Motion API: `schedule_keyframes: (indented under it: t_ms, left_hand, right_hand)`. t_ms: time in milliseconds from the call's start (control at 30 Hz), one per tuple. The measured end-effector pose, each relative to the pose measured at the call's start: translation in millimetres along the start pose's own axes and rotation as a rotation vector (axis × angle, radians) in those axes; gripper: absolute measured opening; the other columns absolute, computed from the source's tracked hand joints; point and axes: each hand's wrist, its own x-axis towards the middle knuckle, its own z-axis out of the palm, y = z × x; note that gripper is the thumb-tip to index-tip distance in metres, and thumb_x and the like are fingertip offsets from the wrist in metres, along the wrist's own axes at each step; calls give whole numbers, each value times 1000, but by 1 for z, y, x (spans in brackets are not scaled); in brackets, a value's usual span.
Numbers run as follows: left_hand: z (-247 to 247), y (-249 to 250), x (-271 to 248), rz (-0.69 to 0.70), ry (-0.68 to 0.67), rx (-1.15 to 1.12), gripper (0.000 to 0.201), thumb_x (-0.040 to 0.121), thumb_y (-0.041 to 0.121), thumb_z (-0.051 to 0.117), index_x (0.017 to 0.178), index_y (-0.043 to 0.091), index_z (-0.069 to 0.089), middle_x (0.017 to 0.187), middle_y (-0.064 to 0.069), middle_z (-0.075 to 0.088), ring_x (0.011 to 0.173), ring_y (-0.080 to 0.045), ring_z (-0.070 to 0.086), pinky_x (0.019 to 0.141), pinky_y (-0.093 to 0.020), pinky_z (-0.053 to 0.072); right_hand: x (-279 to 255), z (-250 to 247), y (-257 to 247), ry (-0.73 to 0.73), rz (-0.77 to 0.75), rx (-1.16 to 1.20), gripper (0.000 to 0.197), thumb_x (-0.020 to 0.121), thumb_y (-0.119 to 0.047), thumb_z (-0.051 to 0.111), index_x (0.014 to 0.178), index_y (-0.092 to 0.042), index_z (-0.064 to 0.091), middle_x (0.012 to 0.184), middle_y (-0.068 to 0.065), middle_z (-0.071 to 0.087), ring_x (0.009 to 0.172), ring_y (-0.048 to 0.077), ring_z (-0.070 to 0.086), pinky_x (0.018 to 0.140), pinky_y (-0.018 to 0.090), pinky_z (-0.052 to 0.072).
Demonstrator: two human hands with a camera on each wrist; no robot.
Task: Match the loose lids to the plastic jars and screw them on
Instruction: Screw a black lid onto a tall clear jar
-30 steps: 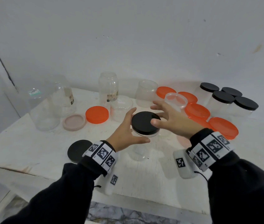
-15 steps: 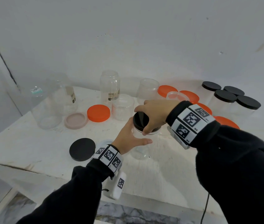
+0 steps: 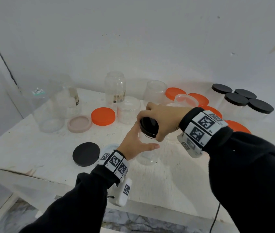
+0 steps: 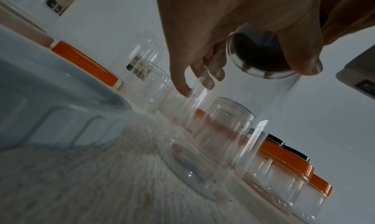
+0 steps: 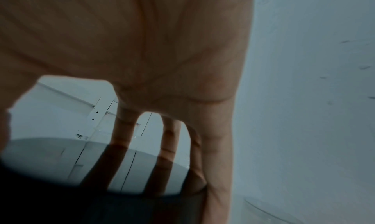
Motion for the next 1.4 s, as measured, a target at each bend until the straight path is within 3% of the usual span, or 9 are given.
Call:
schedule_keyframes:
  t_ms: [167,467,667,767,833,900,1033,1233,1400]
  left_hand:
    - [-1,3,0,-14,-11,-11,73,61,25,82,115,45,36,117,23,50,103,21,45,78,2,36]
    - [0,-2,1,-28,17,8,76,64,18,85,122,32,38,115,20,52,101,20,47,79,-1,39]
    - [1,-4,2,-39,26,2,76,64,17,84,128,26,44,114,28,49,100,24,44,76,0,37]
    - [1,-4,1,-36,27,1,78,63,21,86,130,23,46,114,32,47,104,23,43,77,0,37]
    - [1,-3,1,-29,30,7,77,63,21,85,126,30,42,116,28,49,106,19,45,82,-2,38]
    - [1,-2,1,-13,29,25,80,64,19,85,126,34,36,119,22,50,107,18,45,85,-4,38]
    - [2,-1,1,9,43,44,83,64,17,84,129,30,34,119,21,49,106,20,44,86,-1,35]
    - [4,-5,1,-10,64,50,75,64,16,84,122,29,39,113,19,53,99,21,47,80,0,37]
    - [3,-6,3,-27,65,84,77,63,21,85,128,22,44,114,24,51,105,18,45,81,3,34]
  right_hand:
    - [3,-4,1,-4,27,-7,73,70,-30,73,133,-34,36,115,-4,37,103,21,47,79,33,49]
    - [5,1,2,95,83,2,69,69,-51,71,128,-27,44,104,-3,45,94,18,49,73,29,46]
    - [9,9,-3,259,202,-72,70,71,-74,55,92,-7,61,72,1,55,65,15,52,52,23,39]
    - [6,7,-1,183,224,-64,78,72,-77,50,112,-10,57,94,4,61,75,17,57,64,26,47]
    - [2,2,4,43,162,0,82,74,-70,55,139,-24,36,128,3,48,108,23,53,88,34,47]
    - [-2,-2,7,-36,48,53,79,76,-53,68,142,-36,27,135,-2,35,119,23,44,97,39,43]
    - [0,-4,8,34,-15,73,69,70,-35,76,130,-39,42,117,-3,42,108,20,46,87,35,47]
    - [2,8,3,227,85,-12,63,73,-60,64,125,-27,48,93,-4,45,88,17,48,68,26,37]
    - [2,16,-7,377,207,-60,62,75,-69,53,101,-13,58,66,-4,43,59,11,42,48,22,29]
